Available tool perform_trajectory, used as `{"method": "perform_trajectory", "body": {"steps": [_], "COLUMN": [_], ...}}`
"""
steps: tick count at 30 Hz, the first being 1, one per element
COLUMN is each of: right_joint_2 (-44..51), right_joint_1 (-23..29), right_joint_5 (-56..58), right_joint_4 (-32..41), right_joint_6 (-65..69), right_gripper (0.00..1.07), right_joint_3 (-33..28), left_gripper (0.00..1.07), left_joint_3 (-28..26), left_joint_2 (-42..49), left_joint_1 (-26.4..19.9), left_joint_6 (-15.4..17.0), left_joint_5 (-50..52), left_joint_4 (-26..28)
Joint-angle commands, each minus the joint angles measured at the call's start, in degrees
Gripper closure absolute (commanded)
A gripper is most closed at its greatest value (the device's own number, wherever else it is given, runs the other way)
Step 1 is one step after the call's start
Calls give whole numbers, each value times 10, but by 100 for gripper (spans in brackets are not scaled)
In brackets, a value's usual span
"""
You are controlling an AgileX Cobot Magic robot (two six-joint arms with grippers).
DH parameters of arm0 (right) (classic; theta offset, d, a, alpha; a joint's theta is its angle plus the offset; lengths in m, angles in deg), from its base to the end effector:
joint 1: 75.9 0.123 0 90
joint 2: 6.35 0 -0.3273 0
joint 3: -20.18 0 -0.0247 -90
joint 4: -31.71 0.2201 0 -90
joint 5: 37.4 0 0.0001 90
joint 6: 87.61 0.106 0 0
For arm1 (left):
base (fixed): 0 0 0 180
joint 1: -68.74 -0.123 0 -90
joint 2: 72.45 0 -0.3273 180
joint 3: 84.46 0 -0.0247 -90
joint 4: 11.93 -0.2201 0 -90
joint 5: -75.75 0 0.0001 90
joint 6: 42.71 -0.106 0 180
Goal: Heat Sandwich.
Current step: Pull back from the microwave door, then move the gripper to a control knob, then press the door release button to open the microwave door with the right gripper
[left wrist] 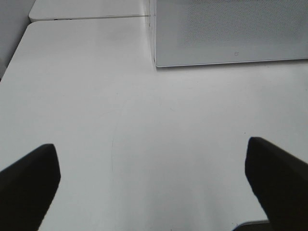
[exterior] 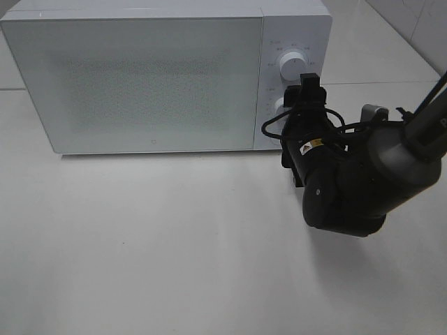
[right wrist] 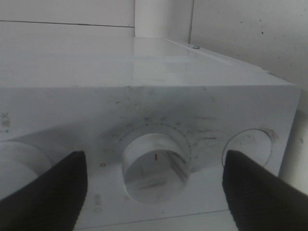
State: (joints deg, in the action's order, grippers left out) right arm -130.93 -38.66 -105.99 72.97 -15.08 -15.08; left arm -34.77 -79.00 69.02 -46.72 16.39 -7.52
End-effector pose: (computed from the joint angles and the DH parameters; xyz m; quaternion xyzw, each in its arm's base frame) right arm 0.3322 0.1708 0.1835 0.5090 0.5401 0.4523 0.4947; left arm -0.0605 -0.0067 0.2575 0.0327 0.8449 -0.0211 0.5335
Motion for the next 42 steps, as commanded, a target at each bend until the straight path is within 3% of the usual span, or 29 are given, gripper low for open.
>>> {"method": "perform_trajectory", "body": {"steps": [1, 10, 20, 22, 30, 42], "right_joint_2": [22, 83, 193, 221, 282, 332], "right_joint_1": [0, 0, -2, -15, -85, -142], "right_joint_5": [8, 66, 292, 369, 551, 783], "right_joint_4": [-29, -63, -65, -67, -98, -124], "right_joint_6": [-13, -115, -493, -592, -775, -890], "right_gripper": [32, 32, 32, 32, 32, 32], "right_joint_3": [-15, -65, -76, -76, -75, -68], "left_gripper": [6, 6, 6, 6, 6, 6], "left_joint_3": [2, 2, 2, 2, 2, 2], "left_joint_2": [15, 15, 15, 15, 15, 15], "left_joint_1": [-1, -1, -1, -1, -1, -1], "left_joint_6": [0, 0, 0, 0, 0, 0], "left_joint_5": [3, 3, 3, 3, 3, 3], "left_joint_4": [2, 2, 2, 2, 2, 2]}}
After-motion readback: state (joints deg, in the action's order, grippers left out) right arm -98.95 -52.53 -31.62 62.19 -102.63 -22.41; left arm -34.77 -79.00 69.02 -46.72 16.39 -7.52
